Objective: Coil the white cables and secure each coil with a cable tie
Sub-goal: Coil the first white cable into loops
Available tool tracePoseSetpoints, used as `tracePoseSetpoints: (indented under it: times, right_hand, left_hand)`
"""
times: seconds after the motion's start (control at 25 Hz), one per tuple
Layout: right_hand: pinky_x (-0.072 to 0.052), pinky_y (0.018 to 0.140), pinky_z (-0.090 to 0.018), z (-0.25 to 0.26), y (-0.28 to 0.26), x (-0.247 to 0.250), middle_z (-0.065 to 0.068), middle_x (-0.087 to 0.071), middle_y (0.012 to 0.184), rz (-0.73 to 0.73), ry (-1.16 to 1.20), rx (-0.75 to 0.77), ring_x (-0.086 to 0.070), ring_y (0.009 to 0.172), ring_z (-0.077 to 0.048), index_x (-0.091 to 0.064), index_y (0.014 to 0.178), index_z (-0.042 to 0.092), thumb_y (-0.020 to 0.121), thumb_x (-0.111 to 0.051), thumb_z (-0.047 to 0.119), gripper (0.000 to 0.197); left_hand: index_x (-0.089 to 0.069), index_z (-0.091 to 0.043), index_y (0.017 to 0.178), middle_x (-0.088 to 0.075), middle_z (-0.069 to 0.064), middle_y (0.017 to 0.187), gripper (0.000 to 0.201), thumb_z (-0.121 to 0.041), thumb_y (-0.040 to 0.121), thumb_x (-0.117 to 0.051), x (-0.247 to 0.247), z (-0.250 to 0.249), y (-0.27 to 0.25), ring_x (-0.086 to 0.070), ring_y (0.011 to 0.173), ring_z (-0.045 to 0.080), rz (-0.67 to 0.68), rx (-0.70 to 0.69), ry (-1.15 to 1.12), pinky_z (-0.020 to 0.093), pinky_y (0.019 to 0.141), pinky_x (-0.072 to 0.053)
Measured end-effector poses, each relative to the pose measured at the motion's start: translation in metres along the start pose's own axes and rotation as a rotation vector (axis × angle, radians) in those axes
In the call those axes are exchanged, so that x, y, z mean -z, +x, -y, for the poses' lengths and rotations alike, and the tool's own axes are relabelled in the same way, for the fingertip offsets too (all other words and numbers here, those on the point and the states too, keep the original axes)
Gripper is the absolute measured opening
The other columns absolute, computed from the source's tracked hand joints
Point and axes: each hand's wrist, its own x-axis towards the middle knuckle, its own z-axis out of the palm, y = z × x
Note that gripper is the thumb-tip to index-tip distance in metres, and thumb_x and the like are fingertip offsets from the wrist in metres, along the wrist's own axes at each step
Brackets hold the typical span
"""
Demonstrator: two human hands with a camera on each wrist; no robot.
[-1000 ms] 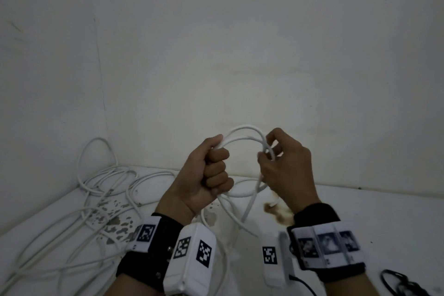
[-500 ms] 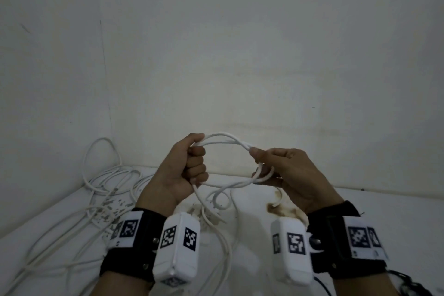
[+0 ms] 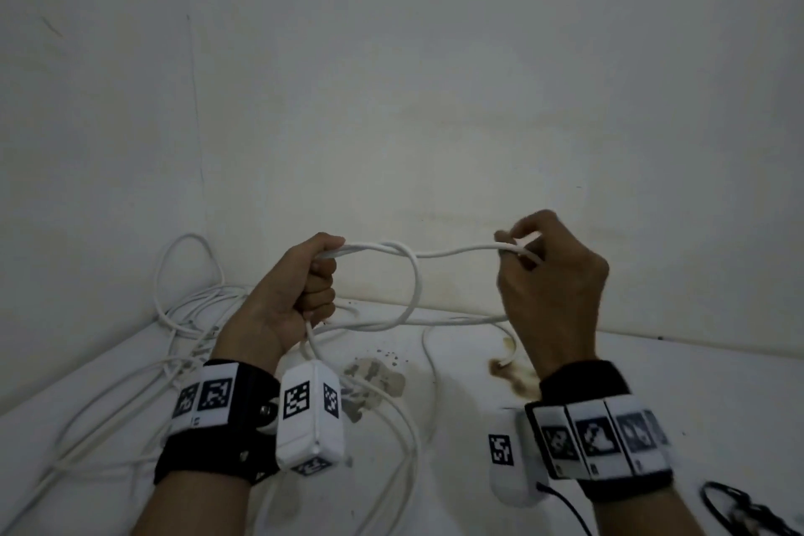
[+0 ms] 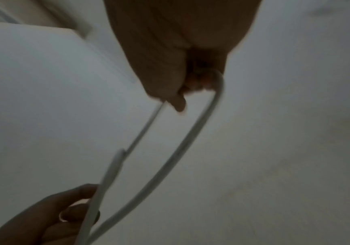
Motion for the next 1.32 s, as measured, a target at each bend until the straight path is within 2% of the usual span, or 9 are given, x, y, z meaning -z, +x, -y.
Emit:
tracePoseSetpoints:
  times: [0.08,0.16,0.28,0.36,0.44,0.52,0.68,0.88,1.32]
  right_hand:
    - [-0.054,0.072,-0.036,-0.002,0.001,-0.007,-0.006,-0.060,0.058,0.004,0.575,-0.542,-0.062,0.057,-0.016,-0.059,0.065,0.014,0.082,-0.076,0.047,0.041]
    - [-0.054,0.070,-0.042,0.002,-0.003,-0.005,-0.004,-0.040,0.041,0.348,1.111,-1.000,-0.056,0.045,-0.019,-0.042,0.049,0.017,0.087,-0.066,0.049,0.056]
    - [-0.025,0.044,-0.025,-0.013,-0.001,-0.001,0.001,-0.022,0.041,0.469,0.554,-0.580,-0.022,0.034,-0.014,-0.033,0.047,0.020,0.083,-0.075,0.034,0.057]
    - [-0.023,0.043,-0.025,-0.028,-0.004,-0.004,0.005,-0.026,0.043,0.227,-0.174,-0.048,-0.026,0.039,-0.015,-0.037,0.051,0.016,0.076,-0.076,0.022,0.046]
    - [-0.029,0.046,-0.024,-0.032,-0.005,-0.012,0.007,-0.036,0.047,0.047,-0.225,0.100,-0.037,0.044,-0.018,-0.042,0.061,0.015,0.078,-0.070,0.013,0.033]
    - [-0.037,0.054,-0.019,-0.042,-0.011,-0.020,-0.003,-0.054,0.063,0.039,0.040,-0.122,-0.051,0.058,-0.023,-0.051,0.075,0.014,0.085,-0.068,0.016,0.020]
    - [-0.054,0.068,-0.036,-0.023,-0.015,-0.033,-0.010,-0.061,0.107,0.331,0.765,-1.059,-0.064,0.093,-0.028,-0.054,0.117,0.017,0.090,-0.069,0.041,0.039]
    - [-0.049,0.072,-0.037,0.029,-0.041,-0.053,-0.009,-0.065,0.090,0.879,0.752,-0.890,-0.056,0.079,-0.024,-0.072,0.097,0.015,0.090,-0.057,0.062,0.051]
    - [-0.059,0.080,-0.043,0.013,-0.040,-0.048,-0.008,-0.073,0.109,0.746,1.241,-0.832,-0.071,0.097,-0.024,-0.075,0.108,0.019,0.101,-0.039,0.046,0.045]
  left_hand:
    - [-0.028,-0.025,0.052,-0.014,-0.011,0.035,0.049,-0.034,0.091,-0.055,0.001,0.001,0.001,-0.010,0.028,0.008,0.016,-0.027,-0.056,0.021,0.039,-0.008]
    - [-0.027,-0.025,0.055,-0.013,-0.010,0.036,0.048,-0.035,0.092,-0.055,0.003,0.002,0.003,-0.010,0.029,0.008,0.011,-0.030,-0.083,0.021,0.040,-0.008]
    - [-0.028,-0.025,0.052,-0.014,-0.010,0.035,0.050,-0.036,0.093,-0.054,0.013,0.002,0.005,-0.011,0.028,0.008,-0.005,-0.001,-0.133,0.020,0.037,-0.010]
    - [-0.030,-0.025,0.048,-0.014,-0.010,0.034,0.052,-0.036,0.094,-0.053,0.022,-0.001,0.005,-0.012,0.027,0.008,-0.027,-0.001,-0.152,0.019,0.034,-0.012]
    - [-0.030,-0.025,0.047,-0.014,-0.010,0.033,0.054,-0.036,0.094,-0.052,0.025,-0.004,0.005,-0.012,0.026,0.008,-0.027,-0.019,-0.169,0.018,0.033,-0.013]
    - [-0.029,-0.025,0.047,-0.014,-0.009,0.033,0.054,-0.036,0.095,-0.051,0.027,-0.007,0.004,-0.012,0.026,0.008,-0.031,-0.038,-0.202,0.017,0.033,-0.013]
    - [-0.028,-0.025,0.044,-0.016,-0.009,0.032,0.055,-0.035,0.096,-0.047,0.025,-0.013,0.001,-0.001,0.038,0.013,0.019,-0.067,-0.398,0.019,0.035,-0.011]
    - [-0.029,-0.025,0.043,-0.016,-0.009,0.031,0.056,-0.035,0.096,-0.046,-0.002,-0.006,0.000,-0.008,0.027,0.010,0.075,-0.036,-0.374,0.017,0.035,-0.011]
    - [-0.027,-0.026,0.046,-0.012,-0.009,0.033,0.055,-0.035,0.096,-0.048,-0.008,-0.008,-0.006,-0.001,0.036,0.012,0.155,-0.025,-0.359,0.019,0.036,-0.010]
